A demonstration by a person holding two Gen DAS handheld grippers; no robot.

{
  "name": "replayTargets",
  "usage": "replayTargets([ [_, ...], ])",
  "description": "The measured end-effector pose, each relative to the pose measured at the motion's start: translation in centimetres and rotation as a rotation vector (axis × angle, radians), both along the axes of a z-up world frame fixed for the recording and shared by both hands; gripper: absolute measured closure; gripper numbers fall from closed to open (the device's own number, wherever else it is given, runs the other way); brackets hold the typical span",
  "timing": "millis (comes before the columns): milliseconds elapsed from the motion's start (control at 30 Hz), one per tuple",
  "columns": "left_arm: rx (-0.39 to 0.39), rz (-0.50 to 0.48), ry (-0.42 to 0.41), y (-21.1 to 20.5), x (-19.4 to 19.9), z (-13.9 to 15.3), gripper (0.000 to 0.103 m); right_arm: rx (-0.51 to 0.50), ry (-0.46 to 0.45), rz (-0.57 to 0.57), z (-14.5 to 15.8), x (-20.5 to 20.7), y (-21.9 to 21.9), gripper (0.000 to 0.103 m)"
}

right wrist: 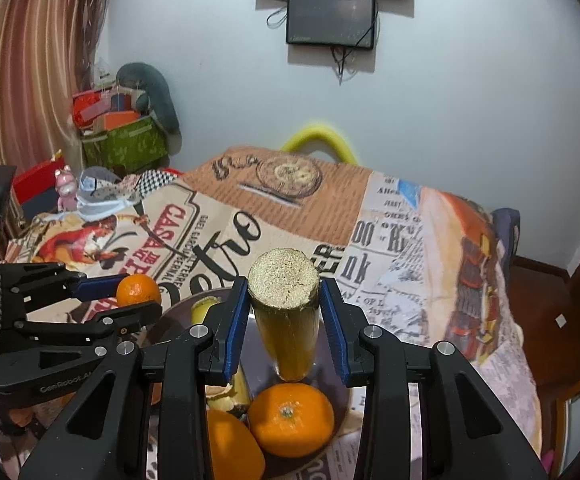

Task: Organize fruits
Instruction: 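Lower the tangerine and corn cob onto the plate and open both tools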

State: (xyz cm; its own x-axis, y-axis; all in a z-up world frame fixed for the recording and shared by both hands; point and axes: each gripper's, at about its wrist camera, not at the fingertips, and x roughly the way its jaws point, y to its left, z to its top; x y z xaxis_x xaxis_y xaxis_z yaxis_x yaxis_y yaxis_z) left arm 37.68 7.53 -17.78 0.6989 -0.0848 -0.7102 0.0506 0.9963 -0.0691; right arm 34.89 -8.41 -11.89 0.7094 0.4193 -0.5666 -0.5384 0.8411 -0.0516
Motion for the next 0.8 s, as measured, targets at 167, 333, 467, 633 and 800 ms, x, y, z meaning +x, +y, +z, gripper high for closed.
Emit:
replayTargets([
  [167, -0.017, 0.002, 0.040, 0.2, 1.0, -1.2, 0.066, -0.053, 0.002, 0.014, -1.4, 0.1, 1.1, 0.070],
  [333, -0.021, 0.004, 0.073, 0.3, 1.5, -2.0, 0.066, -0.077, -0.005, 0.027, -1.0, -0.9, 0.9, 0.070],
  [467, -0.021, 0.008, 0.088, 0.2, 1.6, -2.3, 0.066, -0.081, -0.002, 0.032, -1.1, -1.5, 0.6, 0.069],
  [633, -0.044, 0.017, 0.100, 0.6, 1.7, -2.2, 0.060, -0.114, -0.011, 0.043, -1.5, -2.7, 0.6, 0.069],
  [800, -0.033, 0.020, 0.090, 0.4, 1.0, -1.8, 0.055, -0.118, 0.018, 0.060, -2.0, -3.1, 0.4, 0.068],
])
